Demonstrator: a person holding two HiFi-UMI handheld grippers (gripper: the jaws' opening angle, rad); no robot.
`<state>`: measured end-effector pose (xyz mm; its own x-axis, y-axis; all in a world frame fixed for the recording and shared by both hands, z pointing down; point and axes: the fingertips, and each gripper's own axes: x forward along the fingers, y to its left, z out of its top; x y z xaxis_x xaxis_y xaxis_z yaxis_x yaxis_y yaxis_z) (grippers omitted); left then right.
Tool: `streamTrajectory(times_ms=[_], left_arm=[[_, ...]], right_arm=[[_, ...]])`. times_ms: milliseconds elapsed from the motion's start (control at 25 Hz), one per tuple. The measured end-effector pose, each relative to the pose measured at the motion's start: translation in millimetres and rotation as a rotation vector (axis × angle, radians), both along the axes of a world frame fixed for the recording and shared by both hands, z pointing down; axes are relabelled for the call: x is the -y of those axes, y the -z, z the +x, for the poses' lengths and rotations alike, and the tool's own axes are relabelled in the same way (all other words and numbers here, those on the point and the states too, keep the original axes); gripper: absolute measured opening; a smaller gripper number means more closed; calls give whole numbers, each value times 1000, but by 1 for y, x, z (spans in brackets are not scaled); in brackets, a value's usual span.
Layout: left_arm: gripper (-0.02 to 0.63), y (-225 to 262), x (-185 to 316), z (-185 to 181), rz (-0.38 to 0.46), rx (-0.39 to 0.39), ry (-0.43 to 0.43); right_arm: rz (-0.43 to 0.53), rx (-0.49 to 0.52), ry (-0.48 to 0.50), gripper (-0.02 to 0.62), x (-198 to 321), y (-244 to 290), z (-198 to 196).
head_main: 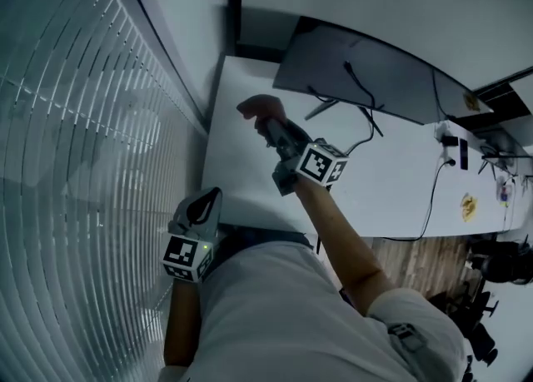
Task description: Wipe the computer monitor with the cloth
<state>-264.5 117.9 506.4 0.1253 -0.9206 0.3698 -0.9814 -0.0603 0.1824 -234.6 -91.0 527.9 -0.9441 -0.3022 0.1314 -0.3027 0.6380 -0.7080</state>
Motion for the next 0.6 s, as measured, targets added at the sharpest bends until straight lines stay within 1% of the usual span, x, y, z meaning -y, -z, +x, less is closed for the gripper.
streamTrajectory(times_ms=[80, 240, 320, 440, 600], left_arm=[[6, -6, 3, -6, -1, -14, 22], [6, 21, -4, -23, -40, -5, 85], [6, 24, -10, -30, -53, -4, 122], [6, 20, -14, -37, -78, -8, 163], [6, 27, -6, -45, -104, -5, 190]], right_arm=[[-22, 2, 5, 95, 11, -15, -9], [-94, 27, 10, 95, 21, -9, -33], [-123, 35, 13, 95, 23, -15, -43], [-157, 33, 8, 95, 29, -27, -52], [-176, 20, -7, 95, 53, -36, -64]])
